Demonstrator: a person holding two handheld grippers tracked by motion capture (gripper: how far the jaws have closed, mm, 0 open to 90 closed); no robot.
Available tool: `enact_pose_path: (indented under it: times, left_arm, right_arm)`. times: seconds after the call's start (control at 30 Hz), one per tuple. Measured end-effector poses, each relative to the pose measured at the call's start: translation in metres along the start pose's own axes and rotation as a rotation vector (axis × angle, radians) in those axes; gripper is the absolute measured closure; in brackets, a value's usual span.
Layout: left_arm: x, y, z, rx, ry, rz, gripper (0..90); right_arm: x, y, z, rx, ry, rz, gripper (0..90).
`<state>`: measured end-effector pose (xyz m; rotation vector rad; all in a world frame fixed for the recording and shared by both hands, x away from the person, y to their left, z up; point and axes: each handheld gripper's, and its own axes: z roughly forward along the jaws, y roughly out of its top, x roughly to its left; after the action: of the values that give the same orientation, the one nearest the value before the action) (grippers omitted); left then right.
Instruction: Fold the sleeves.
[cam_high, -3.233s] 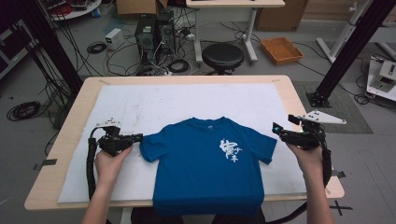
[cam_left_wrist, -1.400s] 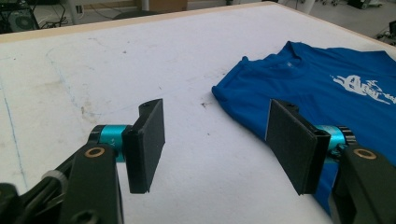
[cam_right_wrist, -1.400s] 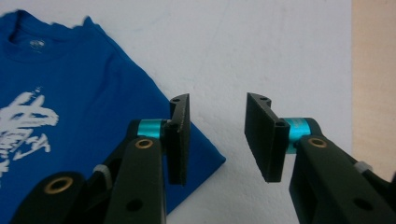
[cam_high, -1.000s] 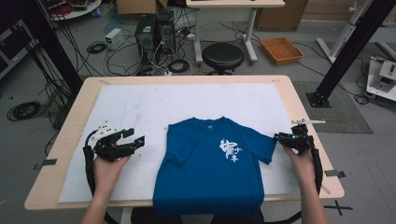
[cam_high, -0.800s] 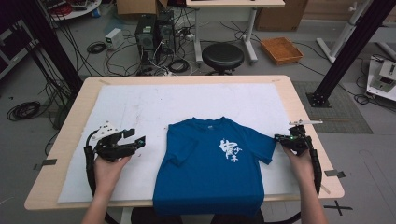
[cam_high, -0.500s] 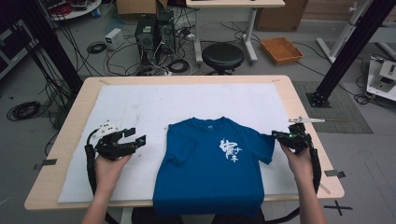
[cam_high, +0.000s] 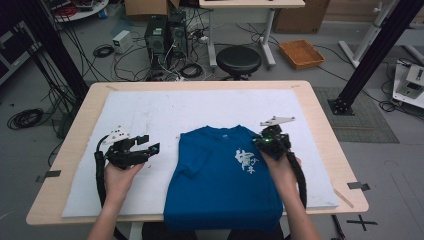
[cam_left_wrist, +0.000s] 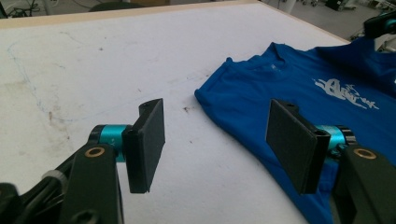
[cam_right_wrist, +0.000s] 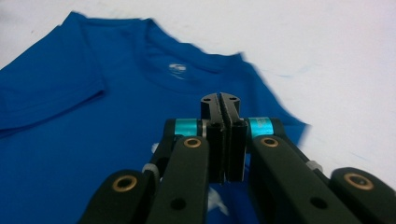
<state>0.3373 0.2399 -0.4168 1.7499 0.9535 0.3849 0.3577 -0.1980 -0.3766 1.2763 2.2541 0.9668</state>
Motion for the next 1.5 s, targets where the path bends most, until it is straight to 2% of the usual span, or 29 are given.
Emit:
enact_pose_path:
  times: [0.07, 0.13, 0.2, 0.23, 0.3, 0.37, 0.5, 0.6, 0.77, 0.9, 0.97, 1.1, 1.27, 1.5]
  left_arm:
    - [0.000, -0.001, 0.001, 0.004, -0.001, -0.005, 37.8]
    - [0.000, -0.002, 0.002, 0.009, -0.001, -0.007, 37.7]
    - [0.000, -0.003, 0.003, 0.012, -0.003, -0.009, 37.7]
    - [0.000, -0.003, 0.003, 0.015, -0.001, -0.007, 37.8]
    - [0.000, -0.003, 0.003, 0.017, -0.002, -0.008, 37.7]
    - [0.000, -0.004, 0.004, 0.017, -0.001, -0.006, 37.7]
    - [-0.002, -0.004, 0.006, 0.024, -0.008, -0.005, 37.7]
    - [-0.004, -0.004, 0.009, 0.025, -0.011, -0.003, 37.7]
    - [-0.008, -0.004, 0.014, 0.036, -0.014, 0.005, 37.7]
    - [-0.010, -0.003, 0.015, 0.038, -0.019, 0.009, 37.7]
    - [-0.011, -0.003, 0.015, 0.037, -0.020, 0.011, 37.7]
    - [-0.012, -0.003, 0.015, 0.035, -0.020, 0.019, 37.7]
    - [-0.015, 0.000, 0.016, 0.023, -0.019, 0.028, 37.7]
    - [-0.021, 0.007, 0.018, 0.001, -0.015, 0.046, 37.7]
  right_arm:
    - [0.011, 0.004, 0.013, 0.014, 0.011, -0.025, 89.0]
    - [0.020, 0.006, 0.021, 0.012, 0.032, -0.041, 82.2]
    - [0.023, 0.008, 0.021, -0.013, 0.062, -0.055, 79.7]
    - [0.023, 0.008, 0.018, -0.029, 0.057, -0.056, 76.2]
    - [0.016, 0.006, 0.010, -0.062, 0.063, -0.047, 75.0]
    - [0.004, 0.000, 0.000, -0.083, 0.056, -0.017, 72.0]
    - [-0.015, -0.020, -0.019, -0.104, 0.066, 0.015, 69.2]
    - [-0.019, -0.038, -0.024, -0.092, 0.059, 0.012, 69.9]
    - [-0.011, -0.061, -0.012, -0.009, 0.053, -0.066, 77.9]
    - [-0.002, -0.066, 0.002, 0.042, 0.060, -0.118, 77.9]
    - [0.003, -0.066, 0.006, 0.054, 0.078, -0.141, 77.9]
    - [0.007, -0.066, 0.005, 0.031, 0.115, -0.167, 76.1]
    - [-0.005, -0.057, -0.012, -0.080, 0.113, -0.116, 68.4]
    - [-0.042, -0.039, -0.030, -0.208, 0.065, 0.014, 44.3]
